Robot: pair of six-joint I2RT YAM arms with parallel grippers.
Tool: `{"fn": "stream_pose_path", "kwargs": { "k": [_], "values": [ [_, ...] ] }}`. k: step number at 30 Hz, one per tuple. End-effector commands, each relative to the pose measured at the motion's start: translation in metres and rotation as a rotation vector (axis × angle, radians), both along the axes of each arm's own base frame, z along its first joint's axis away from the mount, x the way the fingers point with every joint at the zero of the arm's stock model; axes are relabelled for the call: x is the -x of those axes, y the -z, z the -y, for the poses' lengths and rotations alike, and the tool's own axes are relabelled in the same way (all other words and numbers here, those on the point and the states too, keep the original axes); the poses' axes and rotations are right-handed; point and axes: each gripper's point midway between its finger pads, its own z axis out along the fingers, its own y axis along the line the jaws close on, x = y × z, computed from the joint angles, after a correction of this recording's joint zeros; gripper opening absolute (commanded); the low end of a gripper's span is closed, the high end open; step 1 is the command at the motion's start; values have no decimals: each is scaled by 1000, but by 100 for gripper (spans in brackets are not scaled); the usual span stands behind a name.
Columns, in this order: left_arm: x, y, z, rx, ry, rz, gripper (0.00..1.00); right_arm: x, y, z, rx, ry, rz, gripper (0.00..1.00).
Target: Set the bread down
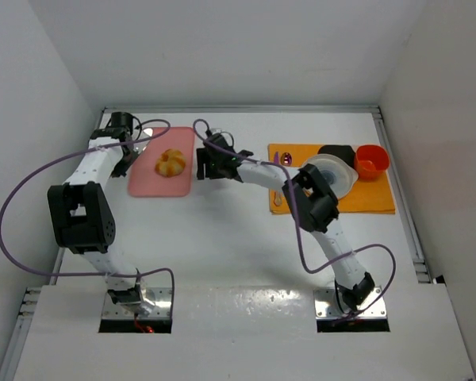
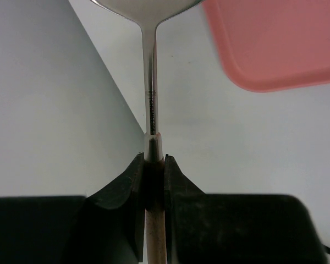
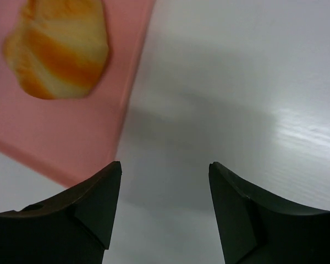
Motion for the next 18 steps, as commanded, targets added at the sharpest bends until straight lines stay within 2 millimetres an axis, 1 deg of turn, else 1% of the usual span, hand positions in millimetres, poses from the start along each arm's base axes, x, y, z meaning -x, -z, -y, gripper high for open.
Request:
{"fn": "stream_pose_path", "kwargs": {
  "k": [1, 2, 3, 4, 6, 7, 9, 10, 11, 12, 13, 14, 15, 16, 17, 18],
  "values": [
    [-17, -4, -25, -106, 10, 20, 0, -27, -25, -37, -167, 112, 76, 64],
    [-15, 0, -31, -122, 2, -1, 0, -28, -22, -42, -184, 116, 72, 62],
    [-15, 7, -33, -129, -2, -24, 0, -26, -17, -48, -188, 114, 72, 61],
    [-13, 10, -37, -128, -11, -34, 0, -27, -10, -50, -184, 118, 70, 58],
    [-12, 14, -35, -122, 2, -46, 0, -25, -8, -59, -191, 111, 76, 56],
    [-13, 19, -34, -111, 7, -55, 0, -25, 0, -57, -180, 115, 68, 56],
    [-10, 27, -34, -111, 16, -83, 0, -23, 5, -61, -169, 116, 67, 55],
    [-9, 26, -35, -119, 12, -85, 0, -21, 3, -64, -170, 115, 73, 53],
    [-6, 33, -37, -130, 17, -115, 0, -20, 15, -61, -140, 127, 66, 50],
    [-4, 40, -37, -131, 29, -142, 0, -20, 16, -60, -130, 133, 65, 48],
    [-4, 40, -37, -131, 29, -142, 0, -18, 17, -65, -125, 133, 67, 46],
    [-4, 40, -37, -134, 37, -146, 0, -19, 24, -58, -91, 159, 67, 43],
    [-4, 43, -37, -132, 38, -155, 0, -19, 28, -54, -70, 170, 63, 43],
    [-2, 40, -42, -165, 31, -165, 0, -19, 33, -52, -51, 185, 58, 42],
    [-1, 42, -44, -181, 37, -186, 0, -19, 35, -54, -42, 197, 62, 40],
    [0, 41, -46, -198, 40, -194, 0, -21, 35, -55, -40, 200, 64, 40]
  ]
}}
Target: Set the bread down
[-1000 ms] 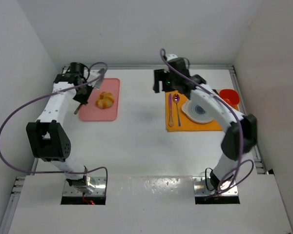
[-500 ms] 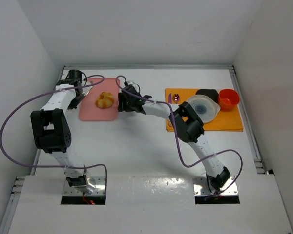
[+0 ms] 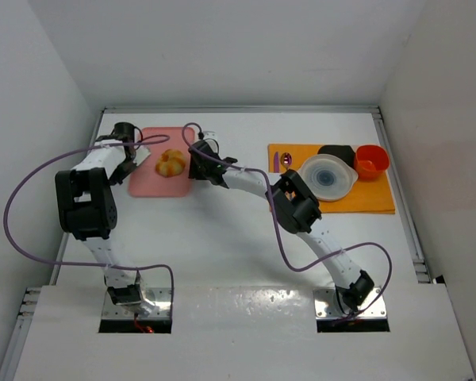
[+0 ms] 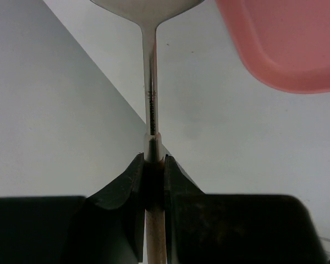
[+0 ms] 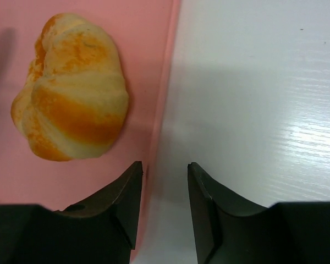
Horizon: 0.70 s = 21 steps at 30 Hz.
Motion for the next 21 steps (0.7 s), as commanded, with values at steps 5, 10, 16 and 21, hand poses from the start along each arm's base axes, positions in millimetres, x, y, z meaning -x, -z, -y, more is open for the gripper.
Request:
{"fn": "stream_pose_path", "kwargs": {
  "k": [5, 10, 16, 21],
  "values": [
    [2, -12, -20, -164, 28, -73, 0, -7, -8, -19, -3, 42, 37, 35],
    [0, -7, -5, -193, 84, -147, 0, -1, 3, -8, 43, 107, 21, 25],
    [4, -3, 1, -199, 97, -196, 0, 2, 9, -6, 49, 118, 10, 22],
    [15, 7, 4, -200, 119, -249, 0, 5, 13, -7, 42, 125, -4, 14]
  ]
}}
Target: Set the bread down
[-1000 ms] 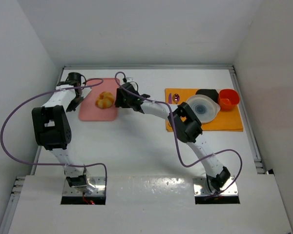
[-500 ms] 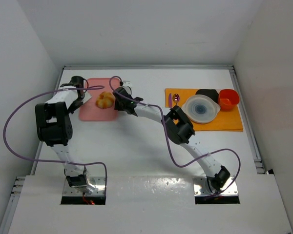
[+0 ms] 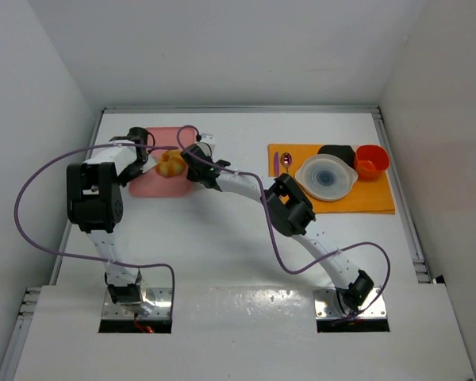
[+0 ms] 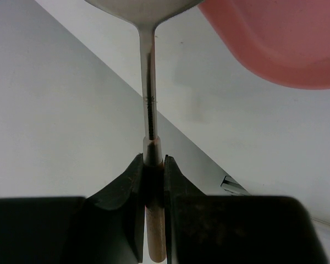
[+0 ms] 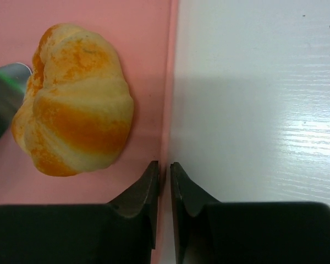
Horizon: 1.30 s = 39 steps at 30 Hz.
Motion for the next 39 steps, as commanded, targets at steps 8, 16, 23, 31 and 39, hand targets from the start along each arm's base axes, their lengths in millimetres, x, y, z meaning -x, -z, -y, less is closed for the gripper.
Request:
{"fn": "stream_pose_path", "kwargs": {
  "k": [8, 16, 23, 31, 39],
  "values": [
    [24, 0, 17, -16, 94, -191, 0, 8, 5, -3, 23, 9, -2, 0],
    [17, 9, 42, 98, 152, -270, 0, 7, 4, -1, 25, 19, 0, 0],
    [3, 19, 63, 217, 167, -262, 0, 6, 1, -4, 30, -3, 16, 0],
    [-18, 32, 79, 314, 123, -188, 0, 8, 2, -6, 38, -28, 21, 0],
    [-31, 47, 103, 447, 35, -84, 0, 10, 1, -7, 34, -38, 22, 0]
  ]
}}
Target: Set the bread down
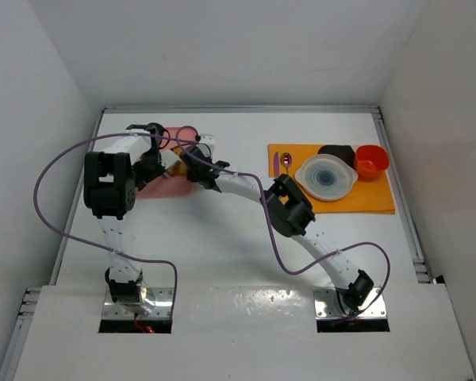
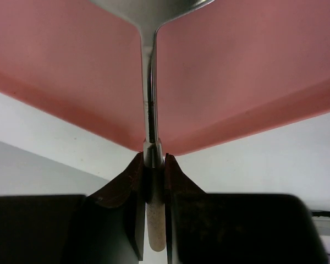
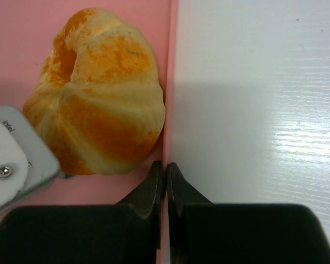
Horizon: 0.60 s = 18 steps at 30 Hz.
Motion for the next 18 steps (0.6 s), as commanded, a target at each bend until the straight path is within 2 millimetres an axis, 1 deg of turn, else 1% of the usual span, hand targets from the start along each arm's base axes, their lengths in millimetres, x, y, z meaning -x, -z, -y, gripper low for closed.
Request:
{"fn": "stream_pose_path", "kwargs": {
  "k": [1, 7, 10, 11, 12, 13, 14, 15, 17, 18],
  "values": [
    [-13, 5, 20, 90, -58, 70, 0, 9, 2, -7, 9, -41, 0, 0],
    [-14, 13, 35, 172, -135, 138, 0, 11, 4, -4, 14, -38, -1, 0],
    [-17, 12, 44, 223, -163, 176, 0, 12, 2, -7, 7, -44, -1, 0],
    [-14, 11, 46, 234, -162, 174, 0, 12, 4, -6, 11, -41, -3, 0],
    [-18, 11, 48, 247, -175, 192, 0, 13, 2, -6, 8, -43, -3, 0],
    [-20, 9, 50, 261, -187, 214, 0, 13, 3, -4, 15, -42, -1, 0],
    [-20, 9, 47, 260, -196, 216, 0, 14, 7, -2, 21, -40, -7, 0],
    [-21, 7, 47, 264, -209, 234, 0, 12, 2, -3, 15, -38, 5, 0],
    [-27, 0, 44, 251, -219, 281, 0, 13, 5, -1, 16, -35, 1, 0],
    [-30, -8, 45, 257, -226, 310, 0, 14, 3, -3, 6, -37, 5, 0]
  ]
}}
